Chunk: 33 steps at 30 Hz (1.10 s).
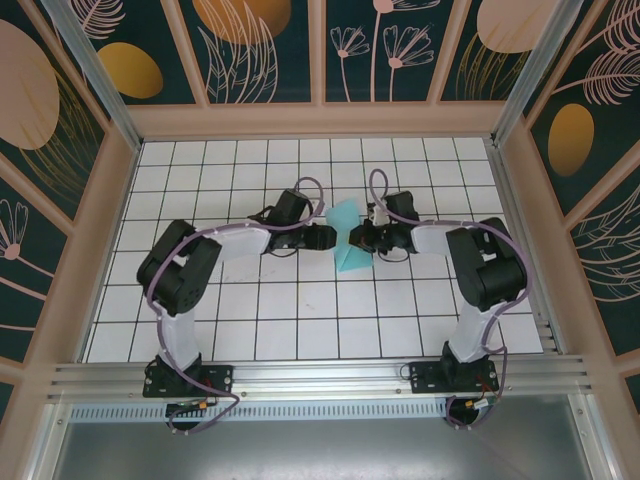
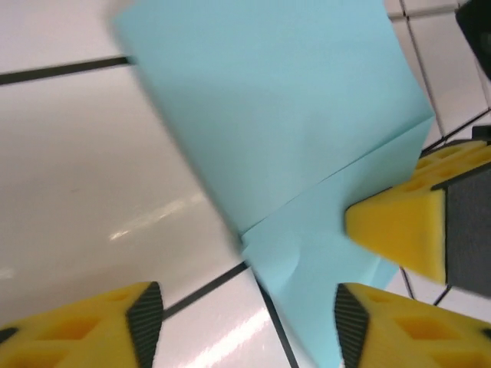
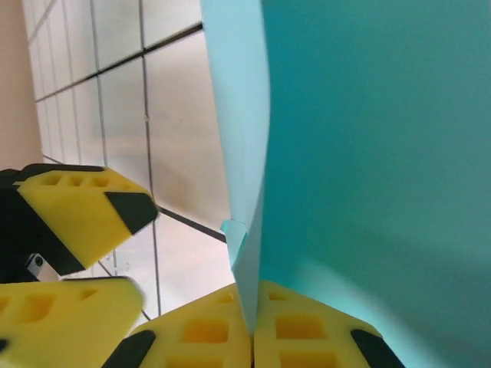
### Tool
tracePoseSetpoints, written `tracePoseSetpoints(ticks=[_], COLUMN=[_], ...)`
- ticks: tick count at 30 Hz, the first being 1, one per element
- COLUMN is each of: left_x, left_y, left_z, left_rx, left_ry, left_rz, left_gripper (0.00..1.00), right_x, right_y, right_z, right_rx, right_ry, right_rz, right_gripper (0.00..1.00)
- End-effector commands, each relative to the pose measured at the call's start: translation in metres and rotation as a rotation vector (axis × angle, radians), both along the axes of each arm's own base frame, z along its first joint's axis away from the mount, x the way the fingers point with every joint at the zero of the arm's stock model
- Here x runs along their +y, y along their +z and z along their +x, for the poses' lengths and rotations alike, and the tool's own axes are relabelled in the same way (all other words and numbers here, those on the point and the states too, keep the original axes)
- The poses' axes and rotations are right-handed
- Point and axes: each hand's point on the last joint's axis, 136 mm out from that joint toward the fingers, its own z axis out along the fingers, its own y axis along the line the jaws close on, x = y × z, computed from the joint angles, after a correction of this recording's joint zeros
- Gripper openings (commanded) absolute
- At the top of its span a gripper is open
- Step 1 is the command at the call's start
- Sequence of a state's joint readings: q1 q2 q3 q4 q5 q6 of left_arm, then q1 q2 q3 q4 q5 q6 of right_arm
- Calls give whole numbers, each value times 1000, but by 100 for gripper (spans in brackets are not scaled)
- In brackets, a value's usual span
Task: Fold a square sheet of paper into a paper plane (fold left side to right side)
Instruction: Turn over the paper at the center of the table.
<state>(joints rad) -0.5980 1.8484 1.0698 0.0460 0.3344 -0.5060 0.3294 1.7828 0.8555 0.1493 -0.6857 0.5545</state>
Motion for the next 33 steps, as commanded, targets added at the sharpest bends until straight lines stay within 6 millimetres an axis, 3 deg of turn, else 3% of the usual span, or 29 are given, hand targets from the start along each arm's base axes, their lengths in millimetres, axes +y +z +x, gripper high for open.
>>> tracePoseSetpoints(ticks=[1, 4, 11, 16, 22, 30, 33], left_x=[14, 22, 14, -1, -20, -35, -37], left_y=[69, 104, 173, 212, 240, 237, 235], left_z=[11, 7, -19, -34, -51, -60, -60], left_rx=[-134, -182, -209, -199, -143, -101, -95], left_ry=[75, 116, 77, -18, -159, -238, -240], left_rz=[-110, -181, -443, -628, -834, -853, -850], left_gripper=[78, 97, 99, 98, 92, 81, 73], right_x=[-11, -21, -27, -23, -5, 11, 16], right_y=[58, 97, 195, 240, 262, 275, 278], right_z=[16, 24, 26, 14, -1, -8, -9], right_rx=[-142, -226, -412, -460, -476, -474, -471], right_ry=[-25, -42, -51, -45, 1, 28, 45], right_rz=[125, 190, 386, 497, 532, 581, 588], right_gripper=[7, 7, 7, 8, 8, 8, 8])
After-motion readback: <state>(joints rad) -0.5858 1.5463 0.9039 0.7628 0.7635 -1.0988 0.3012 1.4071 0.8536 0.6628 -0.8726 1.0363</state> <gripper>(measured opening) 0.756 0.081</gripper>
